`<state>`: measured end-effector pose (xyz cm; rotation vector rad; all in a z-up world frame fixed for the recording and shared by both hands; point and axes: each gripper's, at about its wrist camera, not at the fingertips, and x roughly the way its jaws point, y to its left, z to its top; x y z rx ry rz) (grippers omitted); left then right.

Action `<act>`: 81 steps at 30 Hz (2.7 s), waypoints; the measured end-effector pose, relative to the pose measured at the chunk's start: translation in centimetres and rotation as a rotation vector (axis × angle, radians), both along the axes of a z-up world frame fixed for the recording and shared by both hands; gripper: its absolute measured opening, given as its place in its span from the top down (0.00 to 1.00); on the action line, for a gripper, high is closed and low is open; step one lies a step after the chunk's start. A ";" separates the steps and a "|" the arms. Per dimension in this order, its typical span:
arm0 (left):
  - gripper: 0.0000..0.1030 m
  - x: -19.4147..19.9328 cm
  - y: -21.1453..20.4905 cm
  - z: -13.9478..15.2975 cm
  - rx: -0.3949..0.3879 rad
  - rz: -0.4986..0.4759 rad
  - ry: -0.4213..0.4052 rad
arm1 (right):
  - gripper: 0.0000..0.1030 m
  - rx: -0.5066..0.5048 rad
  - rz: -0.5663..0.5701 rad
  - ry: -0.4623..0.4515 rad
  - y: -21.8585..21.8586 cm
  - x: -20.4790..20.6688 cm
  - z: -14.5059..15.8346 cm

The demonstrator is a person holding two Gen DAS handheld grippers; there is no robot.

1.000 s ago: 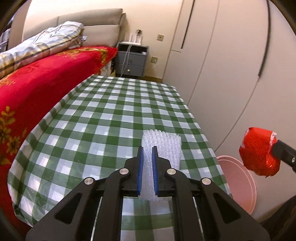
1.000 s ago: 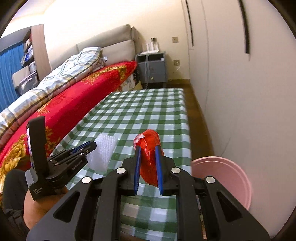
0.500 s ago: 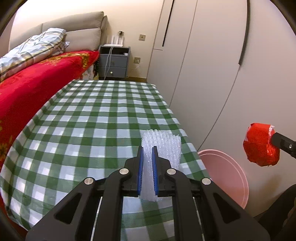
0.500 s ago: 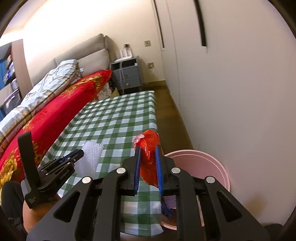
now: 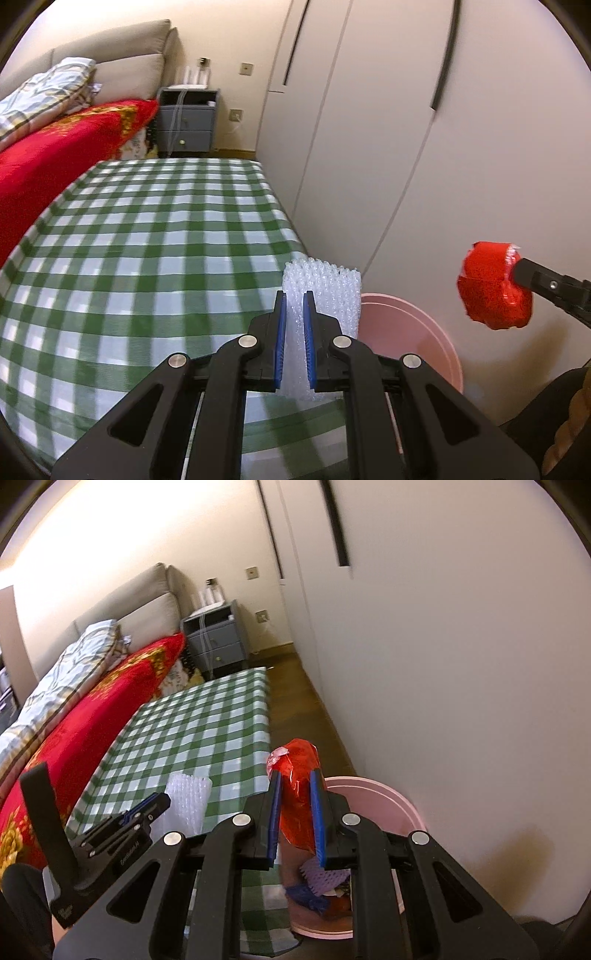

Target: Collect trash

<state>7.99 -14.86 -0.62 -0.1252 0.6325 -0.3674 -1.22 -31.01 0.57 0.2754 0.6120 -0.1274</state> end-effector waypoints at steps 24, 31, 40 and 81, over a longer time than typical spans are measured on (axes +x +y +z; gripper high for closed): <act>0.91 2.9 -8.5 -3.6 -0.002 -0.173 0.071 | 0.84 0.050 -0.164 0.063 -3.0 1.4 -2.0; 0.91 3.7 -9.5 -4.1 -0.020 -0.205 0.097 | 0.84 0.054 -0.181 0.068 -3.2 1.6 -2.2; 0.71 4.5 -9.5 -5.4 -0.032 -0.227 0.161 | 0.59 0.080 -0.235 0.056 -4.0 1.1 -2.1; 0.11 -15.1 10.7 3.7 0.088 0.130 -0.133 | 0.05 -0.197 0.003 -0.073 8.4 -9.0 0.0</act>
